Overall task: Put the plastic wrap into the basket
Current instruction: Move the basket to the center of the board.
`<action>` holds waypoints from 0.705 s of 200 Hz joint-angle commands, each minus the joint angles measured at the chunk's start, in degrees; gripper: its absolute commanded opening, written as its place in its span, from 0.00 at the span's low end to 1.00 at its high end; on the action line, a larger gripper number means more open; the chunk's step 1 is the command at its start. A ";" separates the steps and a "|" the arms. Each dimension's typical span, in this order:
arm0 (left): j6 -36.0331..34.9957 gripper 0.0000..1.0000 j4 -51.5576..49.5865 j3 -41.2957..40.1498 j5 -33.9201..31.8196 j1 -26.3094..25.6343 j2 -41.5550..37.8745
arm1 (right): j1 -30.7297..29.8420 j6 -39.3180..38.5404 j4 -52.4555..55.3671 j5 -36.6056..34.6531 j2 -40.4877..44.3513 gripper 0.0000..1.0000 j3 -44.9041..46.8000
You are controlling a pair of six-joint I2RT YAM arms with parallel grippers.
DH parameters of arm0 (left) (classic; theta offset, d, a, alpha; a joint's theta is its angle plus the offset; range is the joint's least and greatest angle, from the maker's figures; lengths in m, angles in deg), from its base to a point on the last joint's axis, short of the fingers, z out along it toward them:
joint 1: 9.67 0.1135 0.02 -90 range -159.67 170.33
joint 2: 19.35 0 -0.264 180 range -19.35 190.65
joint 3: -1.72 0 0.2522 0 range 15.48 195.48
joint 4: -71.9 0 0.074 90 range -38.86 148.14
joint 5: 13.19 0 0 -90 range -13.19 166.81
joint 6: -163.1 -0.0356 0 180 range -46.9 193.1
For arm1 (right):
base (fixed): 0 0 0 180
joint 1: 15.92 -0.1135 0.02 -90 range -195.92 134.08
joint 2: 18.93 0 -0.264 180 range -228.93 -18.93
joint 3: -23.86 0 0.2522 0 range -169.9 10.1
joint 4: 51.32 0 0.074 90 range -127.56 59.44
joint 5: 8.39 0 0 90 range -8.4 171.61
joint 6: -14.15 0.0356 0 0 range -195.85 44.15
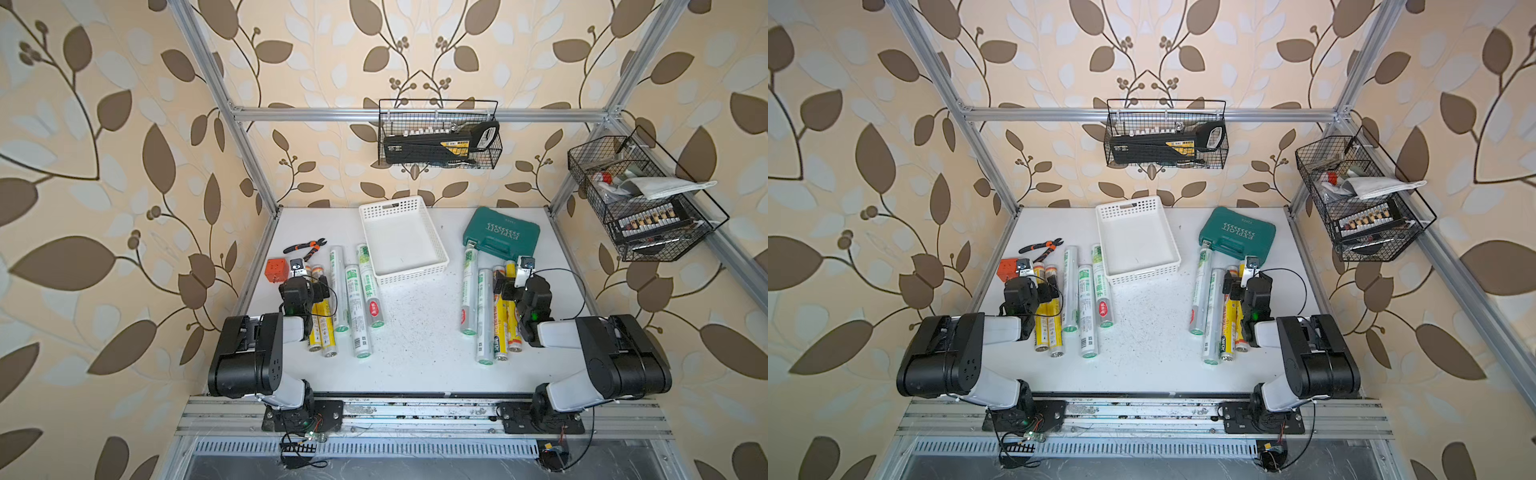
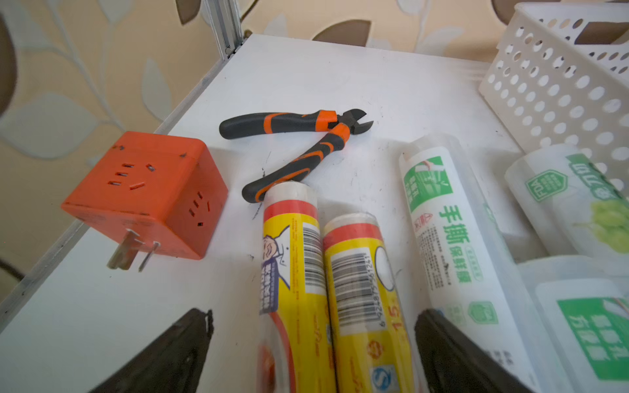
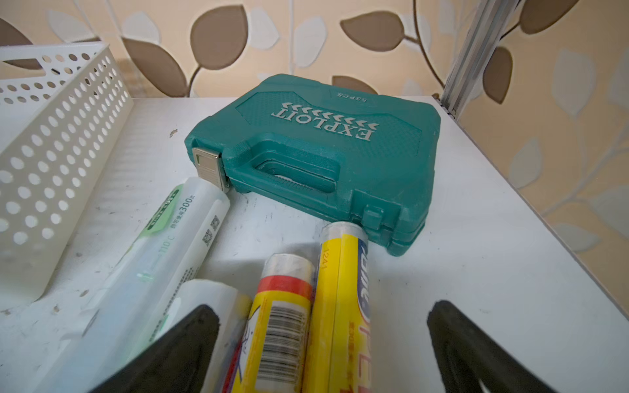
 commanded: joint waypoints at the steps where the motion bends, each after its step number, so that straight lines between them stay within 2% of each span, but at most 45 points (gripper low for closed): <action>1: -0.34 0.99 0.52 0.70 0.92 0.20 -0.52 | -0.18 -0.37 0.18 0.20 -0.27 0.99 -0.55; 111: -0.34 0.99 1.33 0.09 0.62 0.27 -0.86 | -0.15 -0.29 0.24 0.60 -0.18 0.99 -0.55; 123: -0.40 0.99 -0.82 0.32 0.41 -0.09 -2.85 | -0.23 -0.15 0.29 -0.94 0.70 0.99 -0.44; 141: -0.85 0.99 -7.43 1.74 -1.87 -1.30 -9.56 | -0.22 1.12 7.85 -3.92 5.96 0.99 -1.97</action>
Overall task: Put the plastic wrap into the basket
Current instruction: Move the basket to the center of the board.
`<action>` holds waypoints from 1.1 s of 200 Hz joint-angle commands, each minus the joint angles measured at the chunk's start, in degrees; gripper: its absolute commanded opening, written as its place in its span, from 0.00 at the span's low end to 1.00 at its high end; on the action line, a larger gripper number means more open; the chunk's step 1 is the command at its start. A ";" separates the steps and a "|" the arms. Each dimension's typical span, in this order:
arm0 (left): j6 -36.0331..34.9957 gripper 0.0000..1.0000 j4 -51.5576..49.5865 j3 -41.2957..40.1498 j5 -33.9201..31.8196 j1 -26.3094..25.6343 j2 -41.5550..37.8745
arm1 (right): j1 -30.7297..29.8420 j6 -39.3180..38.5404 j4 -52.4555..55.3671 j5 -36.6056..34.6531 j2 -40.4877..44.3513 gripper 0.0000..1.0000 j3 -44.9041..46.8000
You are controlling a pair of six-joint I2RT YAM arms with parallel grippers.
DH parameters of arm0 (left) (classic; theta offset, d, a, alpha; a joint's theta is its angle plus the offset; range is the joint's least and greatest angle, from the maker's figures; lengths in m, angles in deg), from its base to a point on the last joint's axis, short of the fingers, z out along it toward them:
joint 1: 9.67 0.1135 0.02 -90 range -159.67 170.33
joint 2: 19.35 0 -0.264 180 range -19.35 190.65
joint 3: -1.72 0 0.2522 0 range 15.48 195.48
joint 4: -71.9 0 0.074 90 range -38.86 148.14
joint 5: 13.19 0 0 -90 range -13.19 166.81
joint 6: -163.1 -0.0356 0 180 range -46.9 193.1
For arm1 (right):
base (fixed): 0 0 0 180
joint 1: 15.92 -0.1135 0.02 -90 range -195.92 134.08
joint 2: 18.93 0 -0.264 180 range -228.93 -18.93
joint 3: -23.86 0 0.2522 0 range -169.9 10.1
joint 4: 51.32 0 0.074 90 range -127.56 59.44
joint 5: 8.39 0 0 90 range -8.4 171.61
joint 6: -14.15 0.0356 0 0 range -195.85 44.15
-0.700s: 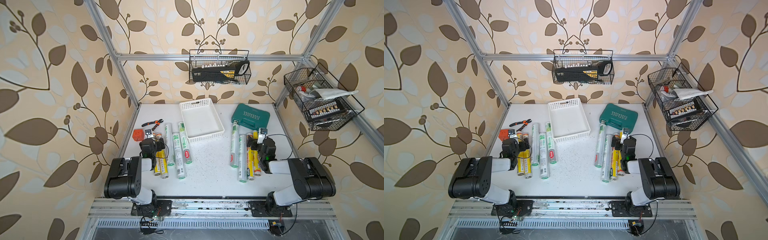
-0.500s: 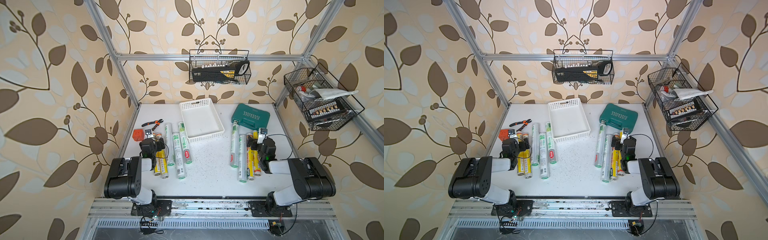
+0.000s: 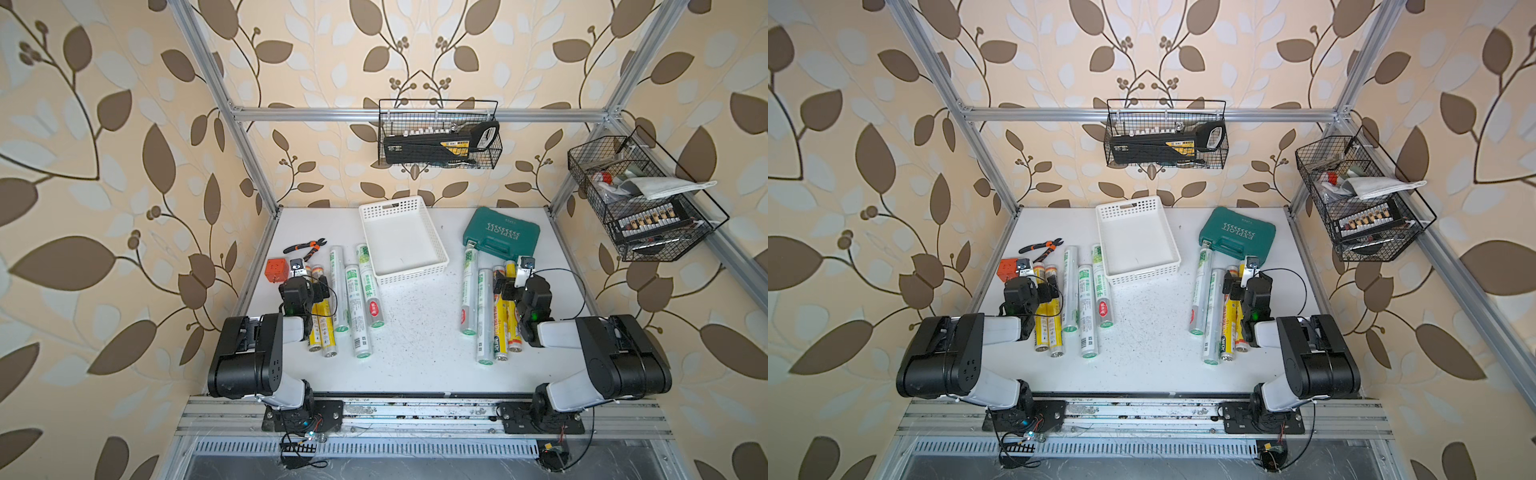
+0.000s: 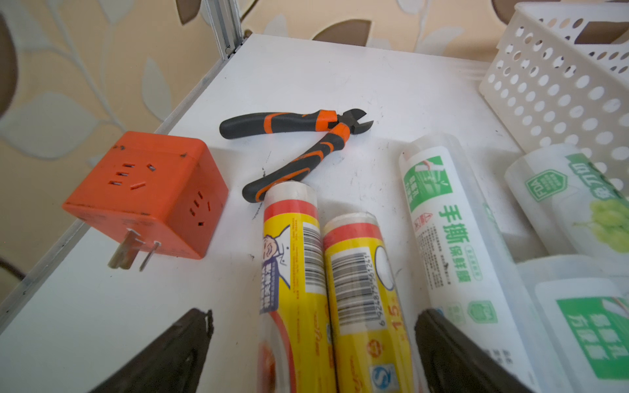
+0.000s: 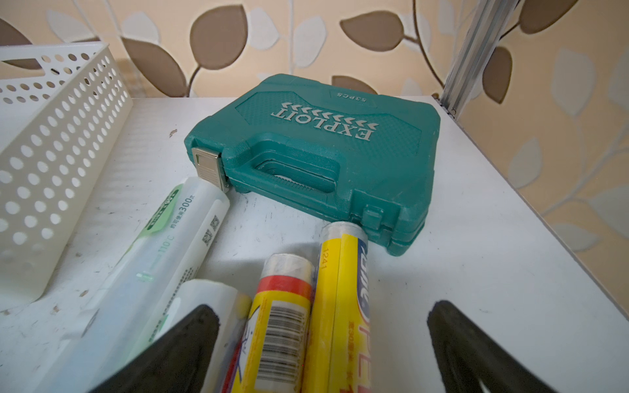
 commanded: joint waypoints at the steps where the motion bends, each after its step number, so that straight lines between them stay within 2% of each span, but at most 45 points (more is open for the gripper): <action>1: -0.82 0.99 -5.68 1.84 -1.98 -1.25 -8.21 | -0.19 1.12 7.06 -3.49 5.44 0.99 -2.08; 18: -1.17 0.99 -9.53 2.94 -6.10 -3.20 -12.84 | -0.20 1.94 14.71 -5.45 9.65 0.99 -4.61; 46: -1.81 0.99 -16.53 6.42 -8.23 -7.58 -20.29 | -0.18 3.71 26.11 -6.05 16.42 0.99 -9.69; 68: -3.47 0.99 -21.69 10.21 -9.96 -12.88 -24.09 | -0.16 13.06 44.74 -7.60 20.98 0.99 -19.00; 90: -3.51 0.99 -26.27 13.39 -6.75 -16.81 -27.03 | -0.21 21.16 62.70 -3.18 22.34 0.99 -28.61; 98: -0.20 0.99 -29.18 15.02 -6.80 -17.60 -27.89 | -0.15 23.12 68.70 -0.07 22.07 0.99 -32.20; 109: 7.92 0.99 -35.90 18.83 -8.75 -17.82 -28.12 | -0.21 23.46 74.50 6.05 21.59 0.99 -35.92; 117: 11.51 0.99 -40.72 21.86 -8.70 -17.82 -27.49 | -0.34 23.19 75.94 10.78 21.44 0.99 -37.25; 126: 12.78 0.99 -44.33 24.96 -5.72 -17.82 -26.44 | -0.62 23.49 77.36 14.80 21.65 0.99 -38.20; 149: 19.86 0.99 -51.53 30.68 -0.33 -17.73 -22.83 | -3.48 25.15 80.53 19.24 22.66 0.99 -39.72; 170: 25.55 0.99 -59.13 37.44 3.21 -17.73 -17.51 | -8.60 25.72 82.96 19.33 23.06 0.99 -40.34; 193: 26.57 0.99 -63.68 43.36 7.94 -17.72 -11.57 | -14.70 26.90 84.05 19.25 23.15 0.99 -39.79; 220: 28.21 0.99 -67.40 47.71 7.38 -17.66 -5.67 | -22.29 27.86 83.50 17.21 23.07 0.99 -38.23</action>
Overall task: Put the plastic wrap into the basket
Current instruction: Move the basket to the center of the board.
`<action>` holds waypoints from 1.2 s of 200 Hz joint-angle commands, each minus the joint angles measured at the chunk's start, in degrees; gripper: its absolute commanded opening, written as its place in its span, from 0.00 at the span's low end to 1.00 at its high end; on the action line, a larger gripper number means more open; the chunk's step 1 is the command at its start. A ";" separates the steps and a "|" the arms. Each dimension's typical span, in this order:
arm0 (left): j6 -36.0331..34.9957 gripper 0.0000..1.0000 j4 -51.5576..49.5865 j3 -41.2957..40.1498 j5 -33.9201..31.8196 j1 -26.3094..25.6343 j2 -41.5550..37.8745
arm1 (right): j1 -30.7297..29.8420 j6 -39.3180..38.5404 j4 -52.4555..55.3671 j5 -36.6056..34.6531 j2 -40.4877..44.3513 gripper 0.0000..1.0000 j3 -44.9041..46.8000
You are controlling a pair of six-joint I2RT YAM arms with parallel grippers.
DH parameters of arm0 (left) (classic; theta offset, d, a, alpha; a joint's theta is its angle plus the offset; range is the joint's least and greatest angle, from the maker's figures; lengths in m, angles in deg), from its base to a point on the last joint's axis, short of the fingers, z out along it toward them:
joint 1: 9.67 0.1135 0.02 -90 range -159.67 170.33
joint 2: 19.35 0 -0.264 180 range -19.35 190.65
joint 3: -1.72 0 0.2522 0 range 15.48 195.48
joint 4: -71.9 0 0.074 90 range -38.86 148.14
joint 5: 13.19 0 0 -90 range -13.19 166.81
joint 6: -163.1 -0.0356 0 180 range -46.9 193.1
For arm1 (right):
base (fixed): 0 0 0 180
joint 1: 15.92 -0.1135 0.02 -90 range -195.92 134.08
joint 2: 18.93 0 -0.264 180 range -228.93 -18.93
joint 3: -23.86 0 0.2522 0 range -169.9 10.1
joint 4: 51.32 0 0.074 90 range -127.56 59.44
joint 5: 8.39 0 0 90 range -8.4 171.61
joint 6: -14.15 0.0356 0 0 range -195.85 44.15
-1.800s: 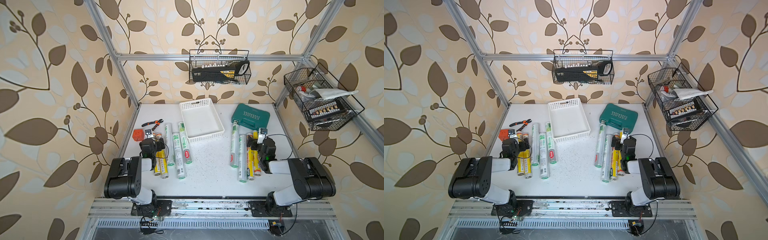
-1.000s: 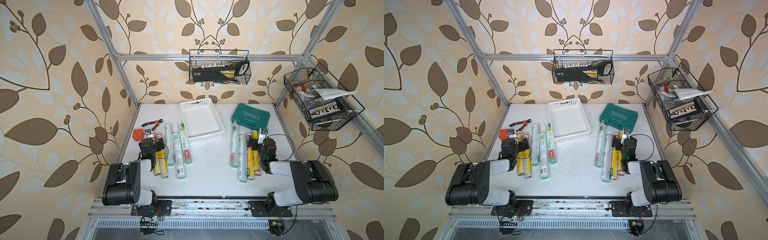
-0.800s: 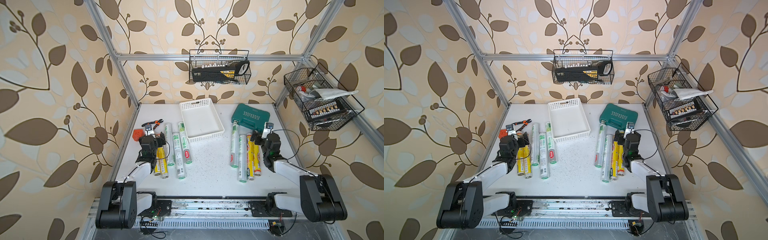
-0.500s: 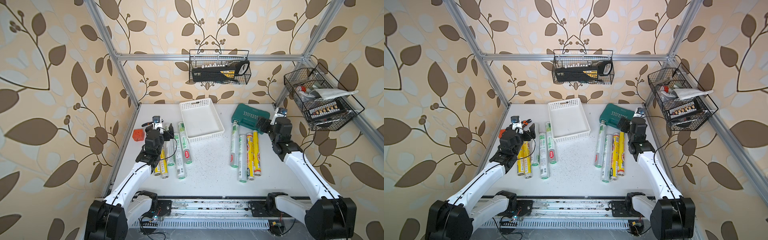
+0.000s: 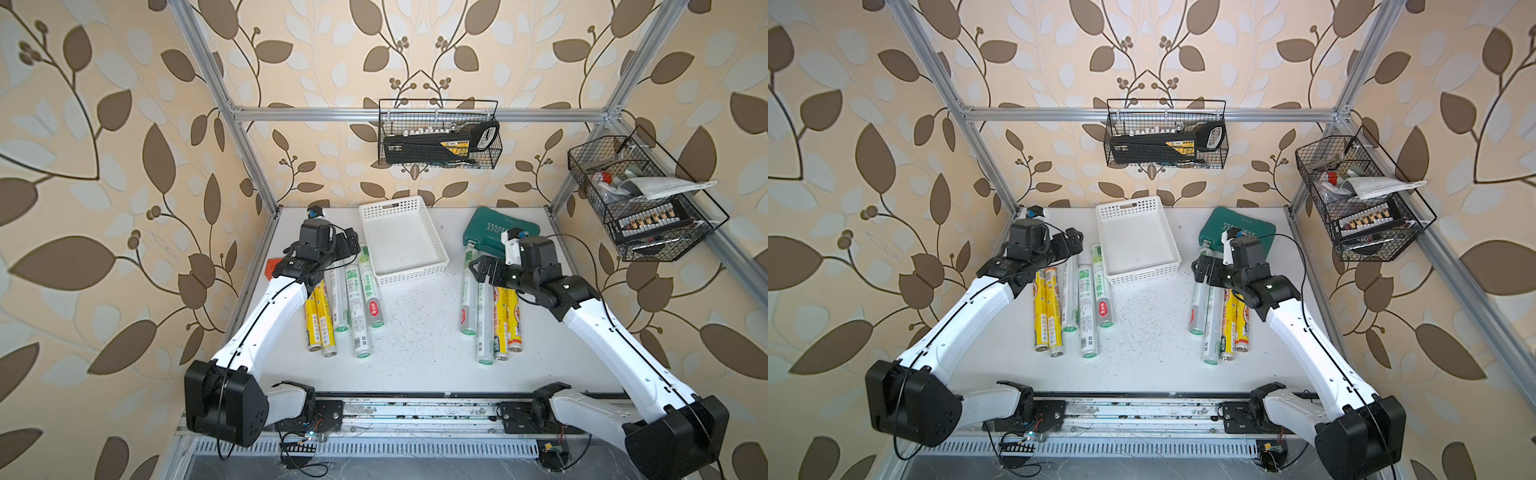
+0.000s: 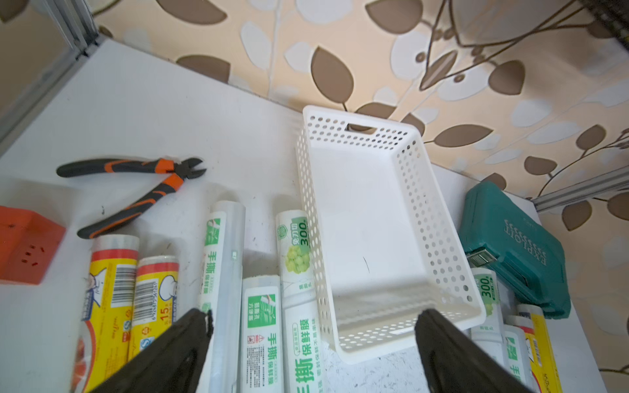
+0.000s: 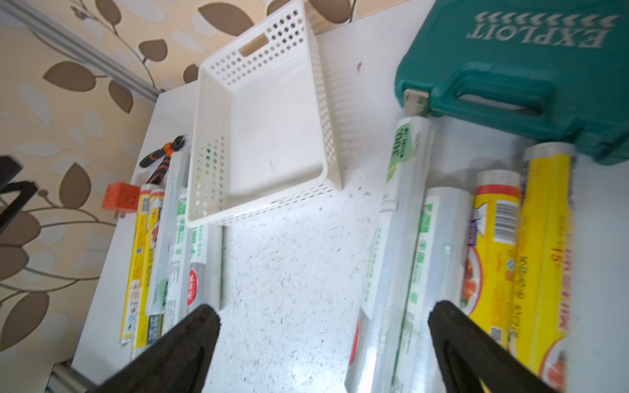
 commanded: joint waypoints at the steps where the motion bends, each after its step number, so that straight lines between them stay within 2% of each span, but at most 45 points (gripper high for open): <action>1: 3.76 0.99 -7.12 4.58 2.63 0.18 3.87 | -5.19 1.84 1.77 -0.24 0.99 0.99 0.28; 35: 3.59 0.99 -10.67 11.87 3.14 0.35 14.01 | -11.68 2.94 -0.18 -0.84 -0.20 0.99 2.66; 68: 4.88 0.98 -10.05 17.90 6.12 2.07 22.13 | -14.43 2.56 -0.85 -0.80 -1.81 0.97 4.28; 121: 5.26 0.89 -12.18 30.71 7.60 3.95 35.81 | -14.68 0.67 0.72 -1.18 -1.91 0.95 5.59; 163: 5.09 0.86 -14.37 38.86 7.08 4.24 43.40 | -14.71 0.99 0.92 -0.91 -0.45 0.94 7.54; 240: 5.67 0.68 -12.95 44.18 12.08 3.30 51.09 | -14.73 0.96 2.46 -1.93 0.85 0.93 8.83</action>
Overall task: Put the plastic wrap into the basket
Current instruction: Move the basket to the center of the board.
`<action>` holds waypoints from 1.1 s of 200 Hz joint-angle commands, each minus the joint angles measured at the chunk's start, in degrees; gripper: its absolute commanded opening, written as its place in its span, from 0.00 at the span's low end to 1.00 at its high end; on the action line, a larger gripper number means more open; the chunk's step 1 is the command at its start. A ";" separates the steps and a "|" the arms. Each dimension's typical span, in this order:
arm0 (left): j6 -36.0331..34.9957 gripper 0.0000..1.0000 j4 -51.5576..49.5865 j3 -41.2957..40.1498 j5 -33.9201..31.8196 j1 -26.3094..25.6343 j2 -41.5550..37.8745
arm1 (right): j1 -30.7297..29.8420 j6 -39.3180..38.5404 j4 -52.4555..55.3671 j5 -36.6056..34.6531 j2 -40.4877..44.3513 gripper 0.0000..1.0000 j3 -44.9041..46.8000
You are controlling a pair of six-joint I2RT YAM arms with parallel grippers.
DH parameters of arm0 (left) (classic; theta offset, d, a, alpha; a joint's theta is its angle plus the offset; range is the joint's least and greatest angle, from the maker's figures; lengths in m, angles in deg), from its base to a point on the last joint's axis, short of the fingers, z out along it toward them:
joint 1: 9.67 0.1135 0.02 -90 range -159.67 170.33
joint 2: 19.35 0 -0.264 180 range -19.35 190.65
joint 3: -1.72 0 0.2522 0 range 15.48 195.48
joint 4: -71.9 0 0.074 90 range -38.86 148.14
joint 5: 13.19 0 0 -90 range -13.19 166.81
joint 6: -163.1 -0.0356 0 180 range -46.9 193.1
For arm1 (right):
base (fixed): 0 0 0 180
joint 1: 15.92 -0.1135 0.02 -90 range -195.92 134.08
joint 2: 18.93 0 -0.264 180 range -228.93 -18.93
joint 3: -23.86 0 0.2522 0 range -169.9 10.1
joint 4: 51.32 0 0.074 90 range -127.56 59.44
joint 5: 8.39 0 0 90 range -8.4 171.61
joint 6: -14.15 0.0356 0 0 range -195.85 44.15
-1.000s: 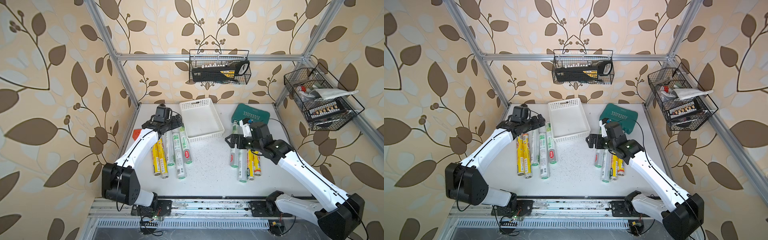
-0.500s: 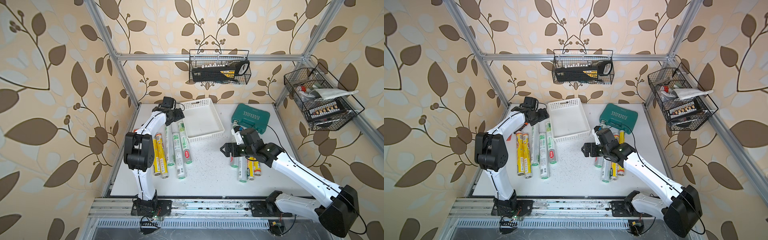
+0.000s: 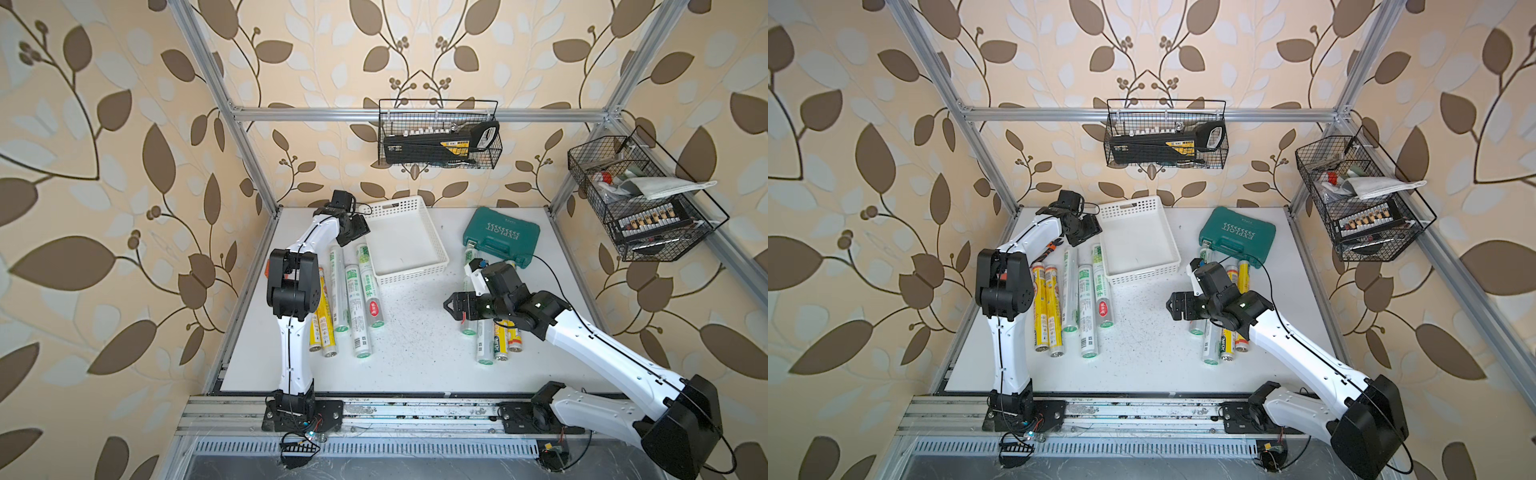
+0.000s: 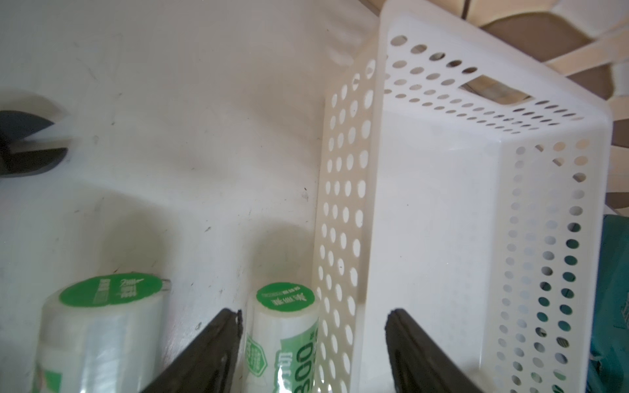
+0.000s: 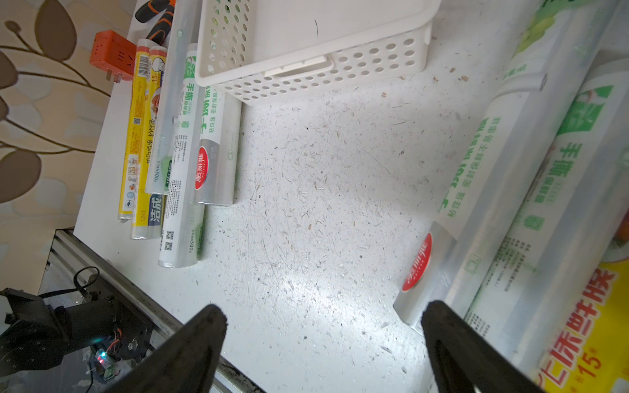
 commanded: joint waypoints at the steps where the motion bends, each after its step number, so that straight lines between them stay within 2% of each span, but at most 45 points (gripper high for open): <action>1: -0.09 0.67 0.03 2.55 2.90 -0.71 1.03 | -0.39 -0.54 1.56 -1.28 0.88 0.93 0.75; 51: -0.33 0.47 -0.04 2.55 3.18 -2.78 1.73 | -0.33 -0.18 2.63 -1.79 1.06 0.92 0.76; 104: -0.51 0.20 -0.42 1.31 2.38 -5.15 0.85 | -0.34 0.09 4.30 -2.40 1.93 0.90 0.61; 162: -0.34 0.12 -1.69 -1.95 1.77 -6.59 -2.07 | -0.38 0.42 5.70 -3.68 2.84 0.90 0.64; 220: 0.38 0.10 -2.35 -8.88 1.96 -8.87 -8.22 | 1.00 0.25 9.87 -7.10 0.30 0.88 -2.66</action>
